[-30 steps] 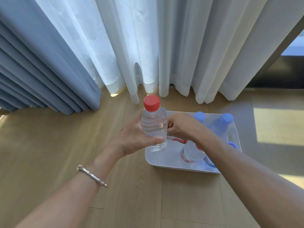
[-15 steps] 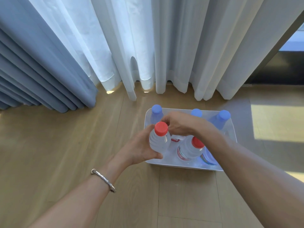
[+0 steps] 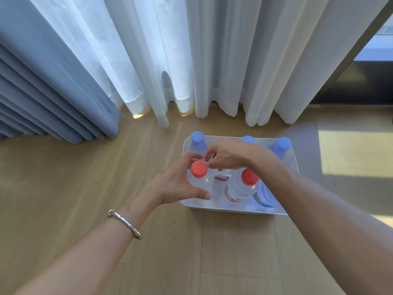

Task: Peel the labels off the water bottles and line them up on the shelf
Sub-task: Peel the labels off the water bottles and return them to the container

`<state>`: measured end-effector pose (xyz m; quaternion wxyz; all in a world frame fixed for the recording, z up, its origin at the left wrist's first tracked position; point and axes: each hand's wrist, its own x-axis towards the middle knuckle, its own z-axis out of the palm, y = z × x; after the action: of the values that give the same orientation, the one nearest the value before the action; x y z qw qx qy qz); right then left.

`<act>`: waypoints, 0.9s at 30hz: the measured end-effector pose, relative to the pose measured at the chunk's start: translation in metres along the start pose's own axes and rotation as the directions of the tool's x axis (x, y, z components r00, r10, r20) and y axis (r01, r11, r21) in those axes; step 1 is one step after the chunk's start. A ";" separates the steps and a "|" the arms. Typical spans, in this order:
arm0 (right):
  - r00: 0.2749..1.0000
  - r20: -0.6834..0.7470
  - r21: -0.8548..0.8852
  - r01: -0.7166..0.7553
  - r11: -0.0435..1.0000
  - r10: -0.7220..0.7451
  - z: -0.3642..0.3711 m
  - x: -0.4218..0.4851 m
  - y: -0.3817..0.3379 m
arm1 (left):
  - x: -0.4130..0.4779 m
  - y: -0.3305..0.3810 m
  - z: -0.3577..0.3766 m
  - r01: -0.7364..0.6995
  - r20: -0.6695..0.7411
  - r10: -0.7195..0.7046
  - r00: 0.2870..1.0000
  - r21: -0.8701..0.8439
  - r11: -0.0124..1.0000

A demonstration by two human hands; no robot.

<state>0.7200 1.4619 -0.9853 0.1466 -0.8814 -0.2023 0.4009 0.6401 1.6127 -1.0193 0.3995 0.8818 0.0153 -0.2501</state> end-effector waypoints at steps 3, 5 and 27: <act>0.996 0.031 -0.079 -0.075 0.994 0.078 -0.003 -0.006 0.006 | 0.000 0.014 -0.006 -0.092 -0.080 0.089 0.993 -0.042 0.995; 0.991 0.033 -0.145 -0.122 0.982 0.128 -0.005 -0.011 0.010 | 0.000 0.027 -0.012 -0.147 -0.114 0.140 0.984 -0.057 0.987; 0.973 -0.230 0.144 0.031 0.989 0.003 -0.067 -0.103 0.024 | 0.018 0.102 -0.003 -0.226 0.240 0.241 0.940 -0.087 0.970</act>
<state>0.7159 1.3858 -0.8862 0.2364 -0.9071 -0.1603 0.3092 0.6801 1.5428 -0.9547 0.4505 0.8270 -0.1323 -0.3091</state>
